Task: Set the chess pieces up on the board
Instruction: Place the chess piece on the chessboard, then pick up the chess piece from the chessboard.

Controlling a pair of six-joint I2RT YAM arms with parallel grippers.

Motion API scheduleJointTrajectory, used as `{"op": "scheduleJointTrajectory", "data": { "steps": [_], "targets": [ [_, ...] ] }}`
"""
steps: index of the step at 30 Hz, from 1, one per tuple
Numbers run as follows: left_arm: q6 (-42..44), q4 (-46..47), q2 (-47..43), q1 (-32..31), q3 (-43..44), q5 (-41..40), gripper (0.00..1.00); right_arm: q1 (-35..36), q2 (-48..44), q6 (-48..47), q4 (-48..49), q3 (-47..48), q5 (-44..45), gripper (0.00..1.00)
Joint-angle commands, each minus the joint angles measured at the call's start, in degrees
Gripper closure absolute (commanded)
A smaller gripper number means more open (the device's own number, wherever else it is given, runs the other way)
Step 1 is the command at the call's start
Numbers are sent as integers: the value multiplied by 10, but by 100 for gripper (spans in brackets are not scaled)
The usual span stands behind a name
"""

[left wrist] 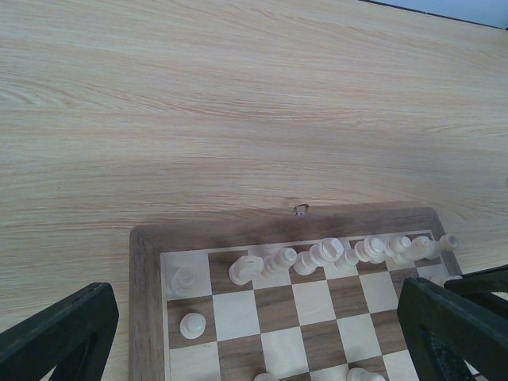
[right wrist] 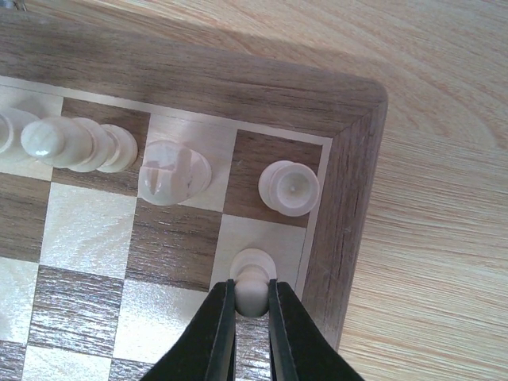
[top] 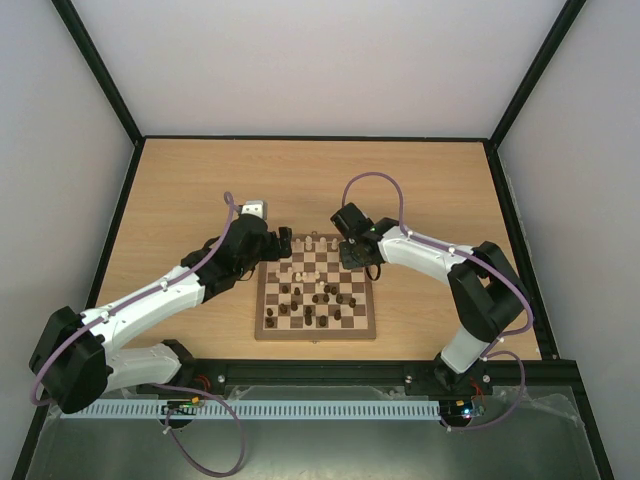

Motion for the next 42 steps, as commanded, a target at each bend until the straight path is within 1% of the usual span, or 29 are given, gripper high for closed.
{"op": "scheduleJointTrajectory", "data": {
  "steps": [1, 4, 6, 12, 16, 22, 26, 29, 33, 42],
  "targets": [
    [3, 14, 5, -1, -6, 0, 1, -4, 9, -4, -11, 4, -2, 89],
    [3, 14, 6, -1, -6, 0, 1, -4, -1, -4, -16, 5, -7, 80],
    [4, 15, 6, -1, -5, 0, 0, -4, -12, -4, -20, 5, -12, 67],
    [2, 14, 7, -1, -6, -2, 0, -4, -59, -4, -38, 8, -17, 53],
    [1, 14, 5, -1, -6, -5, 0, 5, -92, -7, -48, 7, -33, 53],
    [-2, 10, 3, -1, -5, -10, 0, 60, -99, -6, -69, 24, -51, 57],
    [-12, -1, 0, 0, -3, -27, 0, 91, -81, -7, -70, 30, -68, 63],
    [-22, -13, -6, 7, -3, -41, 0, 117, -66, -9, -69, 36, -78, 66],
    [-30, -16, -25, 19, -10, -49, 0, 144, -39, -11, -71, 49, -83, 67],
    [-32, -14, -46, 27, -20, -50, 1, 157, 9, -9, -91, 68, -78, 70]
  ]
}}
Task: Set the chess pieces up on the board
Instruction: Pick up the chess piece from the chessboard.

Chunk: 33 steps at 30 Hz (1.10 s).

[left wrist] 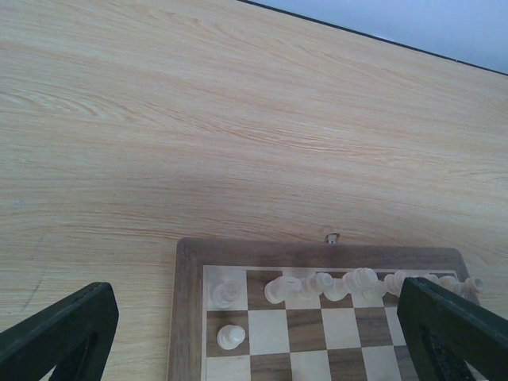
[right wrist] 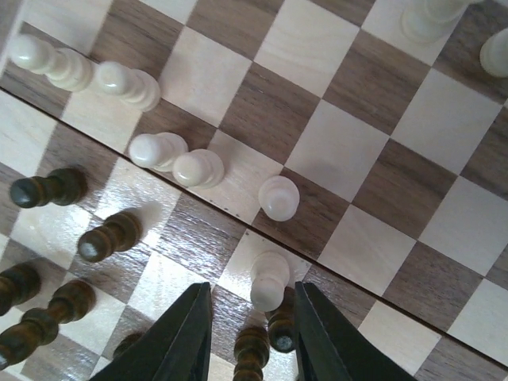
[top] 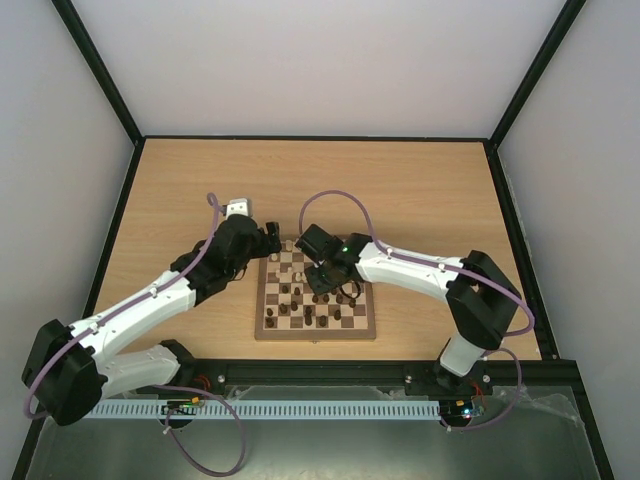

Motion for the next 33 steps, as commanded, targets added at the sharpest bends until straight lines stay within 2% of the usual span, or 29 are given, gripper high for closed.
{"op": "scheduleJointTrajectory", "data": {
  "steps": [1, 13, 28, 33],
  "targets": [
    [-3, 1, -7, 4, -7, -10, 1, 3, 19, -3, -48, 20, 4, 71],
    [-3, 3, -5, 4, -8, -7, 1, 8, 36, -7, -52, 27, 10, 76],
    [-1, 6, -8, 4, -9, -3, 0, 9, 51, -9, -52, 36, 16, 88],
    [0, 6, -8, 5, -9, -2, 1, 9, 40, -5, -54, 39, 32, 90]
  ]
}}
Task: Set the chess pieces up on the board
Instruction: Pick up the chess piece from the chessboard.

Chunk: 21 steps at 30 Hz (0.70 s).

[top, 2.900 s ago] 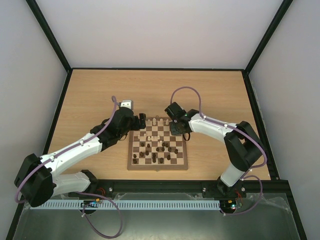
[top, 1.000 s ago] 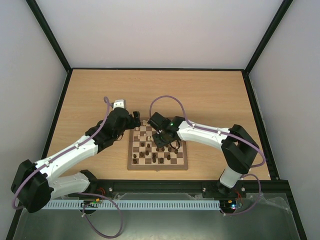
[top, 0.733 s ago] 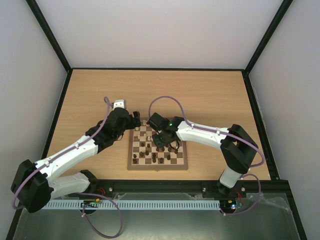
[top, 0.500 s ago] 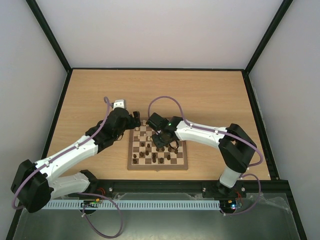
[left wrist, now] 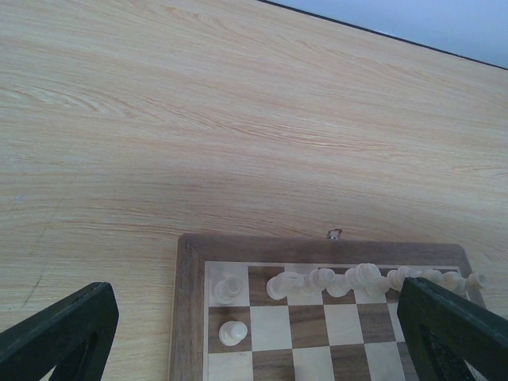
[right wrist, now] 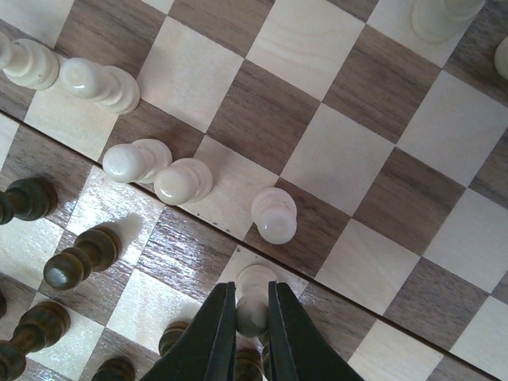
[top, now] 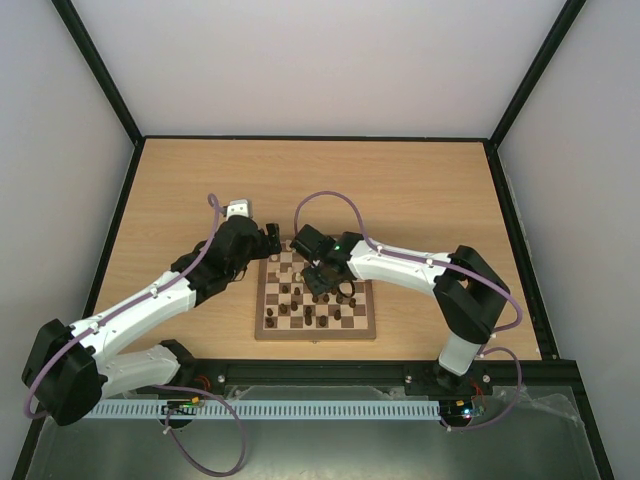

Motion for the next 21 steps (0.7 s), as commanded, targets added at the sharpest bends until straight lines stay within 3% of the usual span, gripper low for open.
{"op": "scheduleJointTrajectory", "data": {
  "steps": [1, 12, 21],
  "targets": [
    [0, 7, -7, 3, -5, -3, 0, 3, -8, 2, -38, 16, 26, 90],
    [0, 7, -10, 3, -6, -1, 1, -37, -51, 2, -50, 20, 75, 90],
    [1, 8, -8, 3, -6, 0, 1, -101, -57, -7, -9, -5, 60, 90]
  ]
}}
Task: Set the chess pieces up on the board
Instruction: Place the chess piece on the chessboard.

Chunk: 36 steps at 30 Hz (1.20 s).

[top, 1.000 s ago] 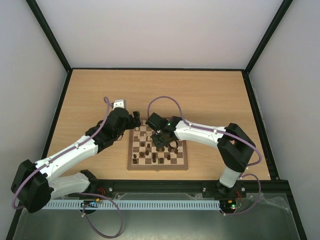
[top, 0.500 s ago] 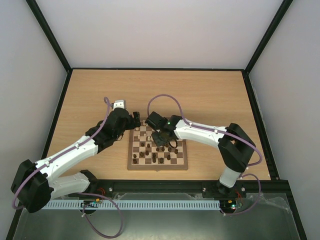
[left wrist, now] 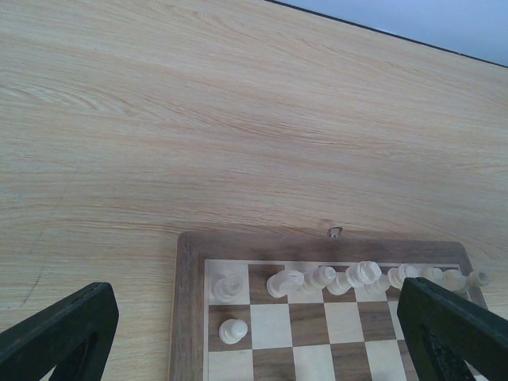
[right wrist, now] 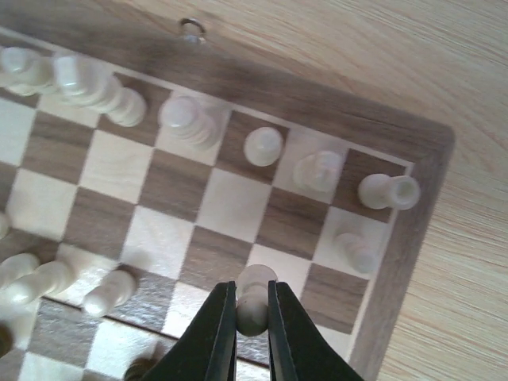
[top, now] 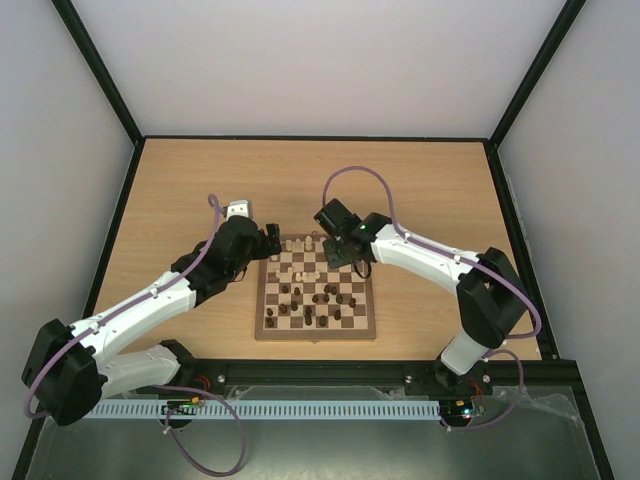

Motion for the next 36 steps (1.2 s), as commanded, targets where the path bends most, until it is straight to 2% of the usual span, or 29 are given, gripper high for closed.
{"op": "scheduleJointTrajectory", "data": {
  "steps": [1, 11, 31, 34, 36],
  "targets": [
    [1, 8, -7, 3, -4, -2, 0, -22, -1, -8, 7, -16, -4, 90],
    [1, 9, -5, 3, -5, -2, 1, -51, 24, -16, 37, -30, -33, 90],
    [2, 10, -5, 3, -5, -1, 1, -67, 57, -20, 54, -30, -46, 90],
    [2, 10, -6, 3, -5, -1, 0, -68, 60, -20, 55, -30, -46, 89],
    [2, 10, -5, 4, -5, 0, 1, -67, 61, -20, 55, -29, -45, 85]
  ]
}}
